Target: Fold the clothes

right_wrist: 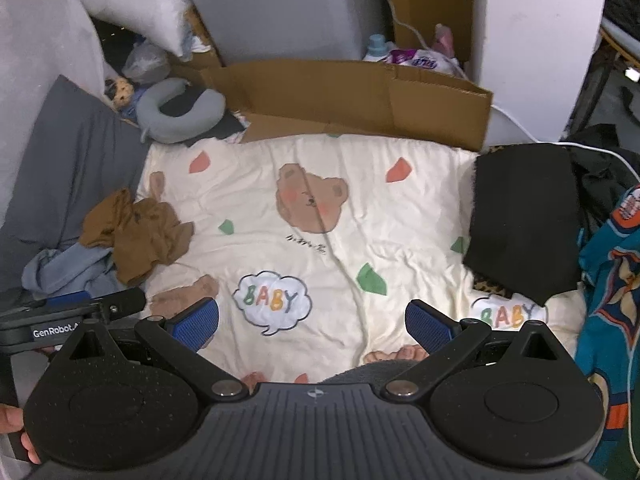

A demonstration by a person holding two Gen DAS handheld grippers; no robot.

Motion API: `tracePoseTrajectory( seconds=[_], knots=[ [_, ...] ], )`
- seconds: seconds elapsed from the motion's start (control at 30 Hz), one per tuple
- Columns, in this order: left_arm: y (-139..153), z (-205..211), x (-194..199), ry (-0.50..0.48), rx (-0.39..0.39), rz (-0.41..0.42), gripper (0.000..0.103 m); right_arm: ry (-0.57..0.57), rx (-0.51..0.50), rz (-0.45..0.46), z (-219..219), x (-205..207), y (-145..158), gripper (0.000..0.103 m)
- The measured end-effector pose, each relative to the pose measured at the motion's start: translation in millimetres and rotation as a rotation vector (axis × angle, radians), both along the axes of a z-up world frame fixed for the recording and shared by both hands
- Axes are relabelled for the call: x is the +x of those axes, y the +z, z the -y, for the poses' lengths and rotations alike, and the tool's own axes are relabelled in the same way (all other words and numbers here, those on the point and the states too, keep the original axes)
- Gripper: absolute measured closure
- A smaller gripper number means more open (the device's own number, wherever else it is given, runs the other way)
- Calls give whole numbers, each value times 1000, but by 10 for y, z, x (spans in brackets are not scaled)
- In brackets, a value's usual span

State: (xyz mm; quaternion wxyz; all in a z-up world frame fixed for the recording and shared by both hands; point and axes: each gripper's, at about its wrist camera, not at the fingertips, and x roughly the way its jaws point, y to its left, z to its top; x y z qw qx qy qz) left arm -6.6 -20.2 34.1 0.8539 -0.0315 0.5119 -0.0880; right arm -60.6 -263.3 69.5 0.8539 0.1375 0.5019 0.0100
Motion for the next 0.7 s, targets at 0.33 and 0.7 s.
tracePoseTrajectory(
  seconds=[0.33, 0.7],
  knots=[
    [69, -11, -66, 14, 19, 31, 6, 0, -29, 10, -102, 13, 16, 1],
    [81, 1, -82, 10, 36, 40, 6, 9, -38, 1, -120, 56, 2, 1]
  ],
)
